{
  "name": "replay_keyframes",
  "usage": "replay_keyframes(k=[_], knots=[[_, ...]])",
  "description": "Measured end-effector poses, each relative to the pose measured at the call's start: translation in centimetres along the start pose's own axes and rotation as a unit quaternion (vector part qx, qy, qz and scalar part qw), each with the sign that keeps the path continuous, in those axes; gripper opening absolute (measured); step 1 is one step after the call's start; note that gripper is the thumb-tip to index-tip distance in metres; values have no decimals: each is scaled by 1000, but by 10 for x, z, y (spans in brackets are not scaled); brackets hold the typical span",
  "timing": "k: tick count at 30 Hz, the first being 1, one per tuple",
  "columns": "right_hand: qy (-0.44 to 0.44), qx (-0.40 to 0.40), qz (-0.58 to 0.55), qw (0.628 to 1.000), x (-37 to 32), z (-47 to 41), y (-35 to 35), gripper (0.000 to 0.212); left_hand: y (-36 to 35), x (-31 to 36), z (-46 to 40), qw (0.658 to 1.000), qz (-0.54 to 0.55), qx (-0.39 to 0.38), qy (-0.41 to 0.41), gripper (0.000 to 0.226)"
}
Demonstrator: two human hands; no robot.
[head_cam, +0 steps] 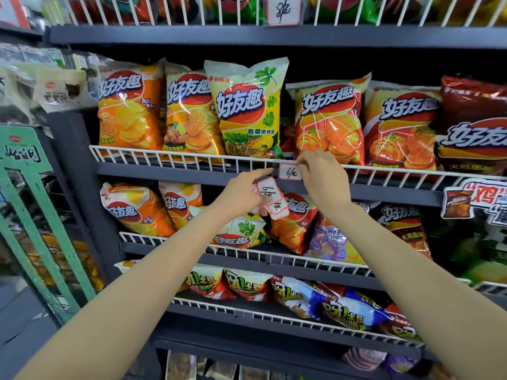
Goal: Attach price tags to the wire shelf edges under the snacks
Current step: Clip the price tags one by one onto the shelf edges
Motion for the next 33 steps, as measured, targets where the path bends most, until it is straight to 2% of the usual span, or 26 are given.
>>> replay_keyframes(k=[6,12,16,19,23,25,27,30,33], knots=[[38,66,4,997,-6,2,3,9,0,-1,-1,1000,-11,3,7,66],[35,86,8,996,-10,2,2,7,-1,0,-1,1000,-13,-1,8,67],[41,77,33,996,-11,0,1,11,2,2,-3,1000,-12,5,12,66],[41,26,66,997,-12,-3,-3,19,6,2,-3,998,63,12,17,55],[56,-22,78,995,-10,-1,-6,27,20,3,2,992,97,75,8,35],[58,-23,36,997,-13,2,2,27,26,2,7,989,109,104,4,25],[20,-22,-87,996,-13,10,13,26,22,2,15,982,158,98,9,15],[-87,-83,-307,944,-10,30,11,16,10,3,26,985,152,76,3,14],[-140,-112,-357,917,-7,54,-2,10,-3,3,36,992,112,58,0,18]])
Point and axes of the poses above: each hand's wrist, its own z-axis away from the middle knuckle, its own y-axis out of the back of the hand, x = y × z, the point moved 9 cm from there along -z, towards the middle knuckle, and after that the axes turned 5 degrees about z, right-handed, at the moved point
